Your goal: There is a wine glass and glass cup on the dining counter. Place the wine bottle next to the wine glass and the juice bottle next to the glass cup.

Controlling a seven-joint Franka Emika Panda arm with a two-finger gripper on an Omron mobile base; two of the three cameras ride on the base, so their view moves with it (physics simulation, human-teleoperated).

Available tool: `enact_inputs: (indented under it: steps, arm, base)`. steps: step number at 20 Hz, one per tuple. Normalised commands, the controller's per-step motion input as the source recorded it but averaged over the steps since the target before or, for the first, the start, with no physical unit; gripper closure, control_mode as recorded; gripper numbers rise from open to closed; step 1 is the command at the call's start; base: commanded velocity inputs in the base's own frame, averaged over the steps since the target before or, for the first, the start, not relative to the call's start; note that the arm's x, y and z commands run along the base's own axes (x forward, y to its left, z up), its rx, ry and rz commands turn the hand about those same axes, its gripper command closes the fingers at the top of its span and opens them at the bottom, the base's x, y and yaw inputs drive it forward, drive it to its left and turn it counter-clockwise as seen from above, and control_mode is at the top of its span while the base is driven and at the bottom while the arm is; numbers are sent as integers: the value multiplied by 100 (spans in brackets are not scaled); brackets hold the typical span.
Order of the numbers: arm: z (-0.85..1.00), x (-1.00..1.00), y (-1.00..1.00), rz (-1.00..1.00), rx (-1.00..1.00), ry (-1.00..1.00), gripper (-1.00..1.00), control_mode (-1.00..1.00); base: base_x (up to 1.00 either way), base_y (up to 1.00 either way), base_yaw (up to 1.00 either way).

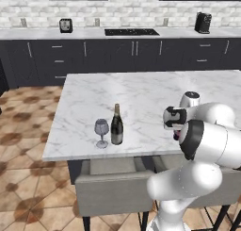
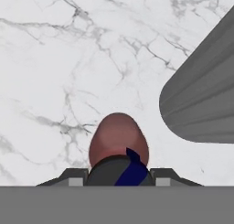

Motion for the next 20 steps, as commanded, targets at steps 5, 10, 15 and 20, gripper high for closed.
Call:
enact_inputs:
  steps: [5,10,15,20]
  arm:
    - [-20,0,-3,0,0,-2,100,-100]
    - [-18,0,-1,0,0,-5,100,-100]
    - [-17,-1,-1,0,0,-6,-100,-100]
    - [-13,0,-3,0,0,0,-100,-100]
  base:
    - [0,0,0]
    - [0,0,0]
    - [0,0,0]
    - [0,0,0]
